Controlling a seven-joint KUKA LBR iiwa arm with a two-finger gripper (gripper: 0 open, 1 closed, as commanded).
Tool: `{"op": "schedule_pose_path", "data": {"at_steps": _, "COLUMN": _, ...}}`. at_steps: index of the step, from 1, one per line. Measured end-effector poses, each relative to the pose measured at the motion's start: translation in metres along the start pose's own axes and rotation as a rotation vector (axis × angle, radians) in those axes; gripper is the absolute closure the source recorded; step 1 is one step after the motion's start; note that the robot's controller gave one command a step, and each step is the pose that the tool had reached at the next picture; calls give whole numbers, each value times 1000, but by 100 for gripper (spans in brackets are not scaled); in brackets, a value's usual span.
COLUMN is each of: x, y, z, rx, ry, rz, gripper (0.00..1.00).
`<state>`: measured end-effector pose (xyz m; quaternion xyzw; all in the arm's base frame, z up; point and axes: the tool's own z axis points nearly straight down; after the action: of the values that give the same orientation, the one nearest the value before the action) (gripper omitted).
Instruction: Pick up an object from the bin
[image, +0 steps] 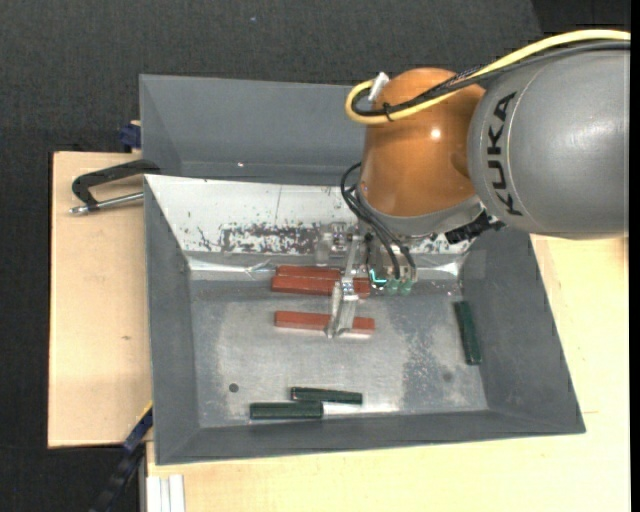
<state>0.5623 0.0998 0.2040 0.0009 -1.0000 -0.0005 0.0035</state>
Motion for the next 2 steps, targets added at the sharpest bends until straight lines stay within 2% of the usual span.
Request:
{"op": "schedule_pose_path", "data": {"at_steps": 1, "x": -2, "y": 0, "z": -5, "rx": -1, "ry": -9, "rz": 1, "gripper": 0}}
{"op": "schedule_pose_path", "data": {"at_steps": 2, "x": 3, "y": 0, "z": 36, "rx": -1, "ry": -15, "rz": -56, "gripper": 0}}
